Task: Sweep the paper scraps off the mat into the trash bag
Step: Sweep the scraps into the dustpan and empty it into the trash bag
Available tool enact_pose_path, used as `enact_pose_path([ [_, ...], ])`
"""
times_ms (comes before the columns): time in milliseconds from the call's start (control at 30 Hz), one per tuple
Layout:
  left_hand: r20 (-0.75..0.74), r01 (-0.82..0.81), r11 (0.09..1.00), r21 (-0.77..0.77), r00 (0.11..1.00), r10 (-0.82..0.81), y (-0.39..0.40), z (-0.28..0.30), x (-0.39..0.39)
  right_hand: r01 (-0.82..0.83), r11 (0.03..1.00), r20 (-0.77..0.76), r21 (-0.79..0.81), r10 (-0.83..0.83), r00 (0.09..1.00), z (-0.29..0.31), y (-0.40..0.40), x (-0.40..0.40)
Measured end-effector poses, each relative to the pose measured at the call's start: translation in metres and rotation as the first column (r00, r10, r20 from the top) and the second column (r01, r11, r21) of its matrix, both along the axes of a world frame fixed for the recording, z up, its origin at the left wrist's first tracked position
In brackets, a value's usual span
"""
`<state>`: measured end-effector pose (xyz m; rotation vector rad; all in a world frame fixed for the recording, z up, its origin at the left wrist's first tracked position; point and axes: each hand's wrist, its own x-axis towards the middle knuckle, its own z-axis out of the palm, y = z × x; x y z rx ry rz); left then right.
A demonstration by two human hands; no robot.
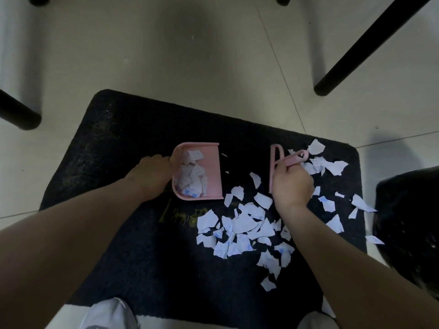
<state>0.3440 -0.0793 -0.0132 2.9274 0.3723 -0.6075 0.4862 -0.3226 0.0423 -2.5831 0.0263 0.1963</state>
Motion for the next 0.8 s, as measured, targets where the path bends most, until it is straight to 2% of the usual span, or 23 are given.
enact_pose_path([
  [133,-0.005,0.133,0.989,0.068,0.991,-0.133,-0.005,0.003,-0.01,0.04,0.994,0.055,-0.102,-0.034,0.998,-0.004,-0.018,-0.015],
  [300,-0.066,0.194,0.976,0.102,0.98,-0.188,-0.012,0.0,-0.017,0.001,0.989,-0.031,-0.146,-0.005,1.0,-0.006,-0.006,-0.044],
  [600,-0.105,0.158,0.976,0.148,0.984,-0.143,-0.018,-0.005,-0.02,0.004,0.985,-0.243,0.174,0.039,0.969,-0.011,0.047,-0.092],
  [700,-0.101,0.134,0.982,0.131,0.987,-0.122,-0.019,-0.004,-0.021,0.038,0.966,-0.25,0.257,0.029,0.968,-0.002,0.045,-0.089],
  [800,-0.077,0.109,0.989,0.097,0.992,-0.102,-0.017,-0.002,-0.026,0.105,0.961,-0.217,0.258,-0.049,0.975,0.004,0.031,-0.077],
])
